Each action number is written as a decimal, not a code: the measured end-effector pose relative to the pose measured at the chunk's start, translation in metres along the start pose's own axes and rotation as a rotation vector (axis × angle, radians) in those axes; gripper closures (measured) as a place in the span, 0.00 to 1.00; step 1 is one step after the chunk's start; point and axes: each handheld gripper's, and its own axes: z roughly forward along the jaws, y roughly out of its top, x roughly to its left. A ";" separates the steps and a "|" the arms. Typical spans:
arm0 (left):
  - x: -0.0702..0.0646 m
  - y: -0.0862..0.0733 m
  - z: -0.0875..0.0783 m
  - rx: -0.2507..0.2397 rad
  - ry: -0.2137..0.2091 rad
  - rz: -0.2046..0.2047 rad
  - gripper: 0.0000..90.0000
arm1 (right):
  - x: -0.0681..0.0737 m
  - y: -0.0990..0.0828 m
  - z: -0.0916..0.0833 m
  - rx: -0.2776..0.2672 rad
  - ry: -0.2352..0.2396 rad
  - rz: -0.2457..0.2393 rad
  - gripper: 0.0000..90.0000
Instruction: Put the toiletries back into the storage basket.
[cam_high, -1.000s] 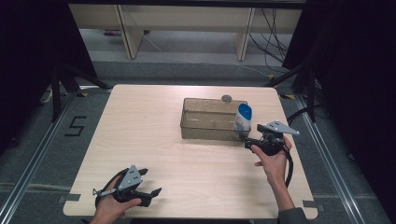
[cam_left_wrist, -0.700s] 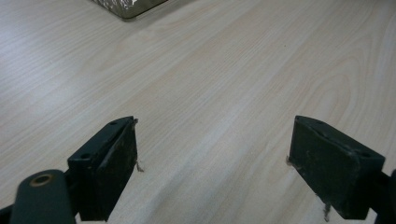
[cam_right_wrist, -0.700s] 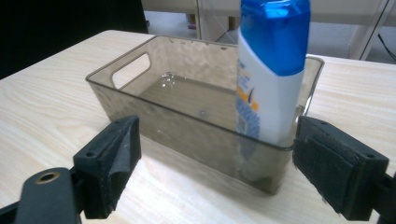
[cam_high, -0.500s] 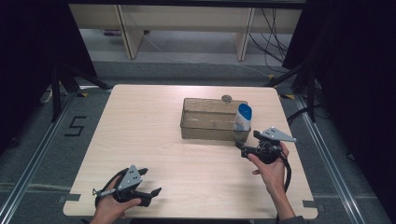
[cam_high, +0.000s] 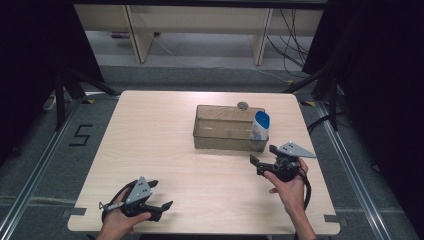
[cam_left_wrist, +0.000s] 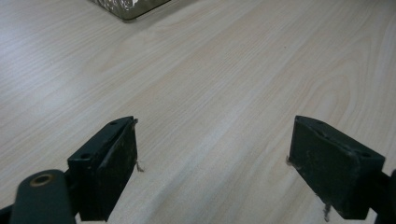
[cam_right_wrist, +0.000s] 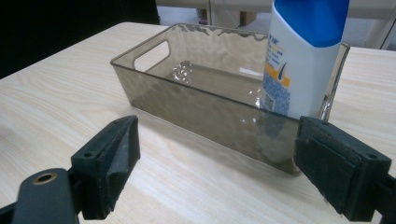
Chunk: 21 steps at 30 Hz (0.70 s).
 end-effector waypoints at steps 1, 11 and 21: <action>0.000 0.000 0.000 0.005 0.002 0.001 0.17 | 0.003 -0.001 -0.001 0.009 0.001 0.034 0.17; 0.001 0.000 0.000 0.006 -0.003 0.008 0.17 | 0.006 -0.010 -0.002 0.019 0.026 0.016 0.17; -0.001 0.000 -0.001 0.001 -0.003 -0.004 0.17 | 0.009 -0.016 -0.006 0.007 0.052 0.009 0.17</action>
